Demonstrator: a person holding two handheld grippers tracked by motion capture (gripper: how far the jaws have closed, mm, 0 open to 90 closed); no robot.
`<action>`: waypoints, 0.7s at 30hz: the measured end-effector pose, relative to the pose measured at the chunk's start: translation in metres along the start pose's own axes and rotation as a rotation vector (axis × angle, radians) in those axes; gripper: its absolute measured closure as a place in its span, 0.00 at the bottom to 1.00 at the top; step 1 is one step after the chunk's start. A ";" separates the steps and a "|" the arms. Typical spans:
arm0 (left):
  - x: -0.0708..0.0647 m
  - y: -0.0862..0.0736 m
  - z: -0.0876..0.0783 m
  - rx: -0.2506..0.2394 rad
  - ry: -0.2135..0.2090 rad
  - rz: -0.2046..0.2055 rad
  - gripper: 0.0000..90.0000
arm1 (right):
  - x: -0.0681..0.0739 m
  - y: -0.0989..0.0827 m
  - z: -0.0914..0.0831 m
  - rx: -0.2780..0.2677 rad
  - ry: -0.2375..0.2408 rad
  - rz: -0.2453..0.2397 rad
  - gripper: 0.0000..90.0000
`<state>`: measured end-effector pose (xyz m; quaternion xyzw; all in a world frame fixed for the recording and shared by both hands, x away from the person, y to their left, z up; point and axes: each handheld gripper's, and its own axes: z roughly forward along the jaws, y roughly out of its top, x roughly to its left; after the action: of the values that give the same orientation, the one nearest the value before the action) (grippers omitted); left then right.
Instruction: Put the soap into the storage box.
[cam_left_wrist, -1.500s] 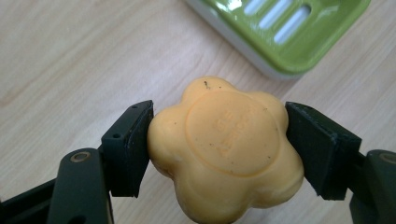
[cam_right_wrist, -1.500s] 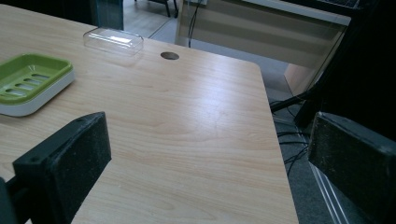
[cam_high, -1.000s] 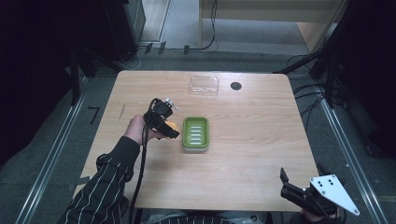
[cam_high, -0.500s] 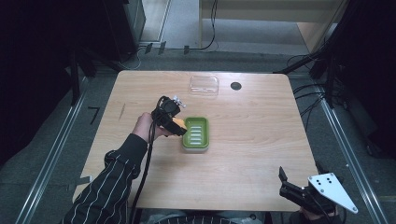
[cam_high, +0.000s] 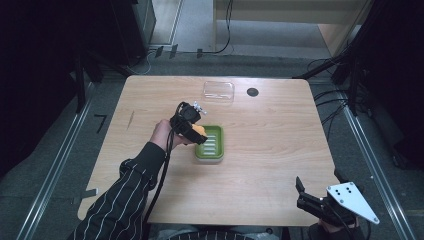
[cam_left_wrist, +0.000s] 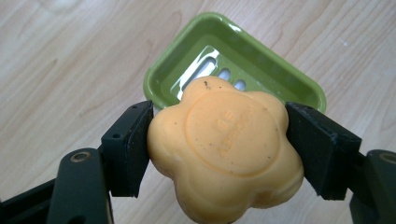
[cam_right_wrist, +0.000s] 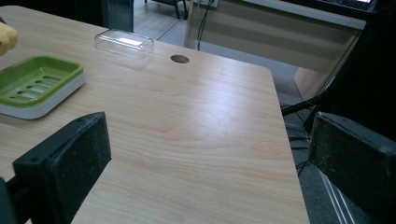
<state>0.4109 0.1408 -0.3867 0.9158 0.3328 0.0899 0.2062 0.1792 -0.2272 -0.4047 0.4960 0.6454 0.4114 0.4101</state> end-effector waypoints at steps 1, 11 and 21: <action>-0.001 0.001 0.001 -0.002 -0.005 0.000 0.31 | 0.000 0.000 0.000 -0.001 0.002 -0.001 0.00; -0.009 0.012 0.010 -0.033 -0.002 0.027 0.31 | 0.000 0.000 0.001 -0.002 0.004 -0.003 0.00; -0.014 0.018 0.021 -0.045 -0.005 0.047 0.31 | 0.001 0.001 0.001 -0.002 0.005 -0.004 0.00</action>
<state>0.4171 0.1124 -0.3981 0.9186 0.3086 0.0997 0.2257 0.1803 -0.2255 -0.4044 0.4934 0.6470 0.4125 0.4096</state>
